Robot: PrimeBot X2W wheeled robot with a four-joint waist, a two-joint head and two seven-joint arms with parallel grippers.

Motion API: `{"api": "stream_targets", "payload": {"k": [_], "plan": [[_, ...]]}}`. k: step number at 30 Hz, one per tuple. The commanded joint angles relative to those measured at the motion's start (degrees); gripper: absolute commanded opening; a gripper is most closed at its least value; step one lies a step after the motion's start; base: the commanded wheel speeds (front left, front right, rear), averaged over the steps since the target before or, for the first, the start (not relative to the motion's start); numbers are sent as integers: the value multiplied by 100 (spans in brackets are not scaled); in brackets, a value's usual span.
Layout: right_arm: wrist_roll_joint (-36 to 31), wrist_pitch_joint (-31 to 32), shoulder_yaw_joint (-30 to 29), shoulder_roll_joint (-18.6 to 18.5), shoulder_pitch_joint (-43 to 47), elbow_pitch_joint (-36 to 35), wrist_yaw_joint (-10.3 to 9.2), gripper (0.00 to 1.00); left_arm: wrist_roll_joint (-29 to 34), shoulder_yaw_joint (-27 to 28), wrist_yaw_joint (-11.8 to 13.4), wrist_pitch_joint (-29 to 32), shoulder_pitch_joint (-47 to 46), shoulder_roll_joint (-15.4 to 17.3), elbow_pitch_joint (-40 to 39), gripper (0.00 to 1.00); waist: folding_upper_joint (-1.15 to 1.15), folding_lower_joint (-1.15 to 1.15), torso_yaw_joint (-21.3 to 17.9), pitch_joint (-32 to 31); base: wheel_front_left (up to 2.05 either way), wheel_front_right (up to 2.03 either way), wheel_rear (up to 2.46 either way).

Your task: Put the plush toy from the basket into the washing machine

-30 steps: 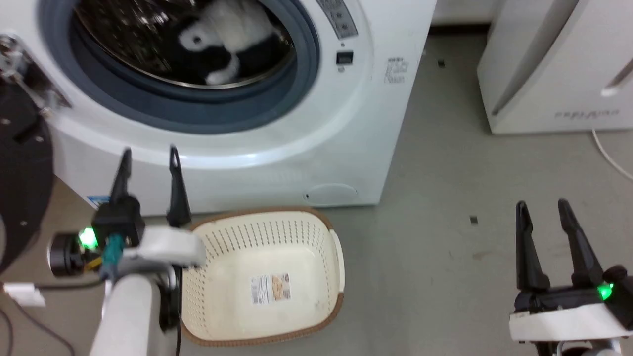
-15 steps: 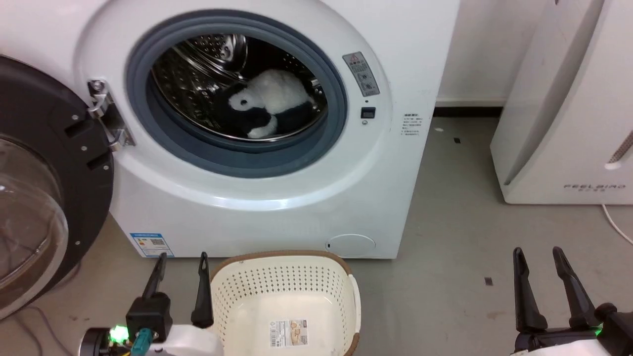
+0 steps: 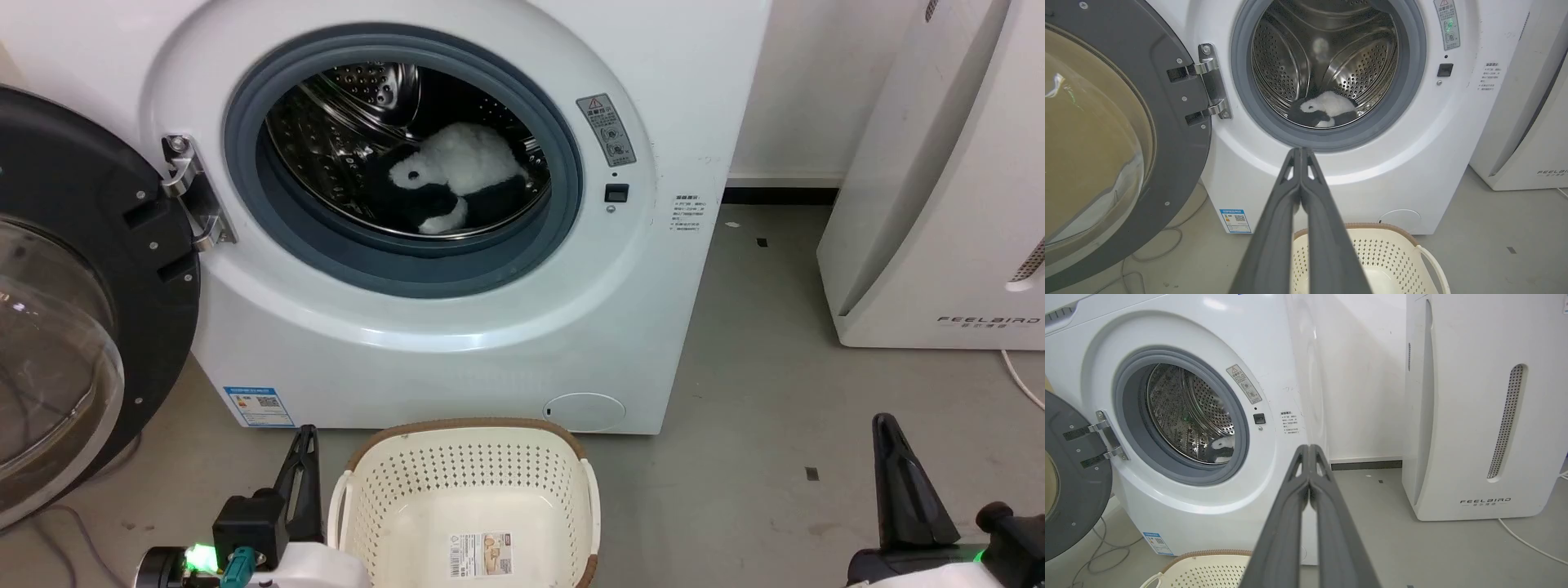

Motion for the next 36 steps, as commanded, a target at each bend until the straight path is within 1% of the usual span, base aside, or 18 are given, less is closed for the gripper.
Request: {"api": "stream_targets", "payload": {"k": [1, 36], "plan": [[-48, 30, 7, 0, -24, 4, 0, 0, 9, 5, -15, 22, 1, -7, -41, 0, 0, 1, -2, 1, 0, 0, 0], [-383, 454, 107, 0, -192, 31, -1, 0, 72, 58, -116, 444, 10, -54, -366, 0, 0, 1, -62, 29, 0, 0, 0]]}}
